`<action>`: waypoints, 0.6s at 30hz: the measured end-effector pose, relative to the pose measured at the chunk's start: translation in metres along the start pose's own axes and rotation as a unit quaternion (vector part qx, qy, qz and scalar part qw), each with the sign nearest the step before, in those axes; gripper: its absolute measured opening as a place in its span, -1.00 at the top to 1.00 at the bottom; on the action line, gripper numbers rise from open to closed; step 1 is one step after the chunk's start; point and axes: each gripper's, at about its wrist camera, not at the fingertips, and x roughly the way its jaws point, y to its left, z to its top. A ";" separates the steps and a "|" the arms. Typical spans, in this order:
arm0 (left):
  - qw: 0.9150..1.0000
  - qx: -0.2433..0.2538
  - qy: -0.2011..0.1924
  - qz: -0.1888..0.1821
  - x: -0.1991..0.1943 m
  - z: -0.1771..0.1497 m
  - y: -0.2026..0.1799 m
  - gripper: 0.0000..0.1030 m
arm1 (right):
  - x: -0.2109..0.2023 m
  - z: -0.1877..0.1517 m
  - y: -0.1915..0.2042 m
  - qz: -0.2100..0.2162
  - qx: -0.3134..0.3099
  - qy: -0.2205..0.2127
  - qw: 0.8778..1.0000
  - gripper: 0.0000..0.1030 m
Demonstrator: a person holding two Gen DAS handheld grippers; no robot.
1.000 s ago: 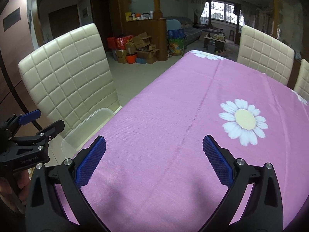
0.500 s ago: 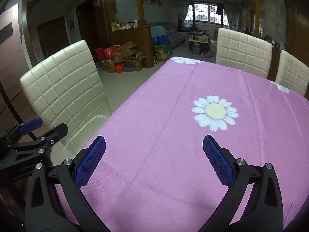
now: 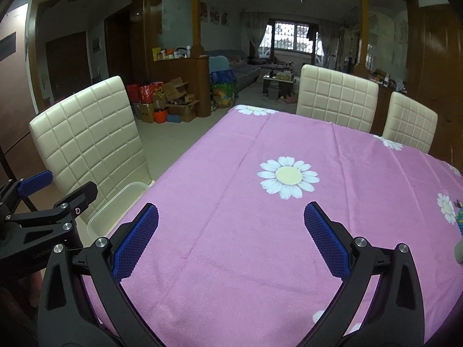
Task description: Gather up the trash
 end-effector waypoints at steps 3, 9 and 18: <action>1.000 0.002 -0.013 0.005 -0.008 0.001 0.000 -0.79 | -0.006 0.000 -0.001 -0.009 0.008 -0.006 1.000 -0.93; 1.000 0.008 -0.020 -0.002 -0.014 0.000 -0.003 -0.79 | -0.011 0.000 -0.006 -0.021 0.024 -0.010 0.999 -0.93; 1.000 0.012 -0.022 -0.010 -0.014 -0.002 -0.010 -0.79 | -0.014 -0.003 -0.005 -0.033 0.023 -0.014 0.999 -0.93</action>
